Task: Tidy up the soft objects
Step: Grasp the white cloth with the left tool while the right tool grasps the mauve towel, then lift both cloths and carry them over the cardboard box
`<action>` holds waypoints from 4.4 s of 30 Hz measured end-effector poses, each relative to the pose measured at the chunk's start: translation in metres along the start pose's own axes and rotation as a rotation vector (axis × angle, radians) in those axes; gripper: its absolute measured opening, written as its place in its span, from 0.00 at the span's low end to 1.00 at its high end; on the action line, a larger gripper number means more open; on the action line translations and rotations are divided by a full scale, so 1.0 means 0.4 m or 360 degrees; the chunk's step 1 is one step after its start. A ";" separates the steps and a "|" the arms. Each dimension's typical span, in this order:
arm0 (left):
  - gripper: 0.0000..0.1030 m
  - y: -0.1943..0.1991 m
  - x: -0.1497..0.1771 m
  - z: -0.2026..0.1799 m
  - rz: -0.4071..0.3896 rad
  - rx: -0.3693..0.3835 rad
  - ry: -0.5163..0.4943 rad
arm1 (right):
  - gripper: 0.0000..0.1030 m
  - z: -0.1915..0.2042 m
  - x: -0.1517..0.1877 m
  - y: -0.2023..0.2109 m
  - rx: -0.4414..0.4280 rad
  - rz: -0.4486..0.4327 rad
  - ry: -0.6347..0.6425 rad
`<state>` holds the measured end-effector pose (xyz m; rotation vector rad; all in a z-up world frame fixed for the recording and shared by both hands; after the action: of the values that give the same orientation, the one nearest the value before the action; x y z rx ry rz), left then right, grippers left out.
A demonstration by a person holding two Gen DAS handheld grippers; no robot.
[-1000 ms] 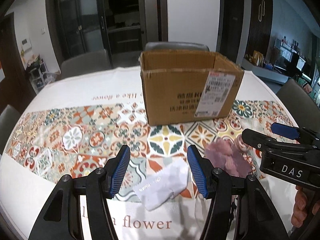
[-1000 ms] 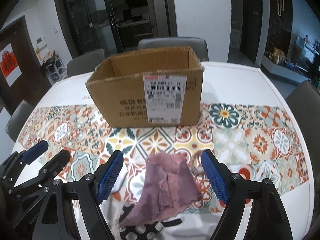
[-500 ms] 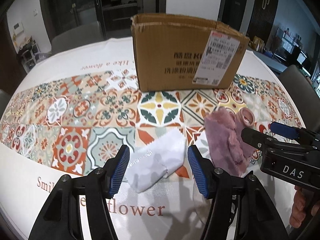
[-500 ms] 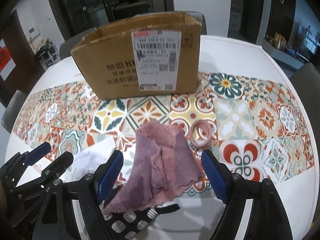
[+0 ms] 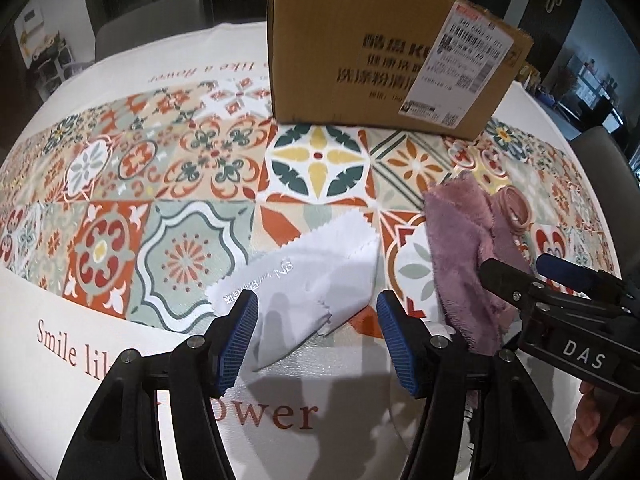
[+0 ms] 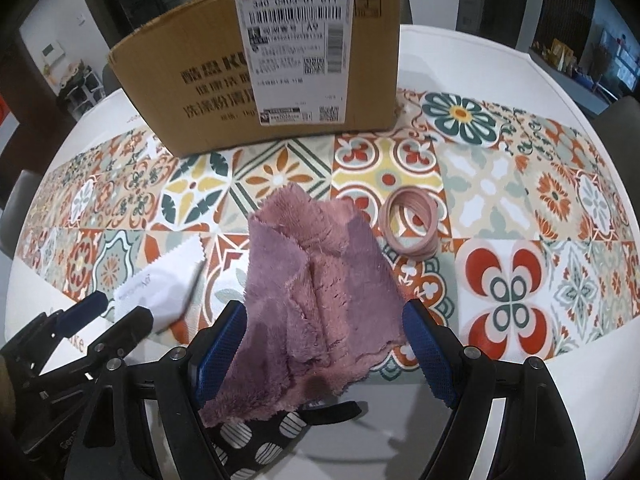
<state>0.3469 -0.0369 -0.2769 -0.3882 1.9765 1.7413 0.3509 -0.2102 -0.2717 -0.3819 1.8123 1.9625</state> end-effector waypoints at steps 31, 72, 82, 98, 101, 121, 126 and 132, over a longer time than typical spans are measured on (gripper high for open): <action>0.16 -0.046 0.025 -0.003 0.0015 -0.0022 -0.0006 | 0.19 0.009 0.025 -0.044 0.0007 0.0026 0.0058; 0.09 0.219 -0.150 -0.076 -0.0452 0.0096 -0.0078 | 0.14 0.034 -0.115 0.221 -0.0270 -0.0395 -0.0148; 0.09 0.298 -0.207 -0.084 -0.0608 0.0092 -0.0105 | 0.14 0.041 -0.174 0.304 -0.0300 -0.0540 -0.0145; 0.09 0.407 -0.309 -0.107 -0.0800 0.0150 -0.0132 | 0.14 0.057 -0.264 0.420 -0.0339 -0.0752 -0.0123; 0.09 0.418 -0.327 -0.108 -0.0821 0.0165 -0.0133 | 0.14 0.061 -0.285 0.440 -0.0345 -0.0790 -0.0118; 0.09 0.438 -0.462 -0.104 -0.0968 0.0153 -0.0182 | 0.14 0.074 -0.426 0.497 -0.0379 -0.0964 -0.0083; 0.09 0.420 -0.496 -0.099 -0.0979 0.0143 -0.0190 | 0.14 0.078 -0.471 0.487 -0.0379 -0.0991 -0.0060; 0.09 0.390 -0.540 -0.089 -0.0981 0.0131 -0.0197 | 0.14 0.086 -0.517 0.455 -0.0382 -0.0988 -0.0047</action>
<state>0.4454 -0.0692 -0.0289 -0.7479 1.6032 1.2539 0.4432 -0.2116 -0.0098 -0.8678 1.2306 1.7136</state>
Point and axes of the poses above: each gripper's, at about its wrist camera, not at the fingertips, and y roughly against the way its jaws point, z to its left, x to its underside, the point moved 10 cm from there along -y, roughly the way its jaws point, and after that the axes turned 6 degrees about -z, right-handed, at the moved point
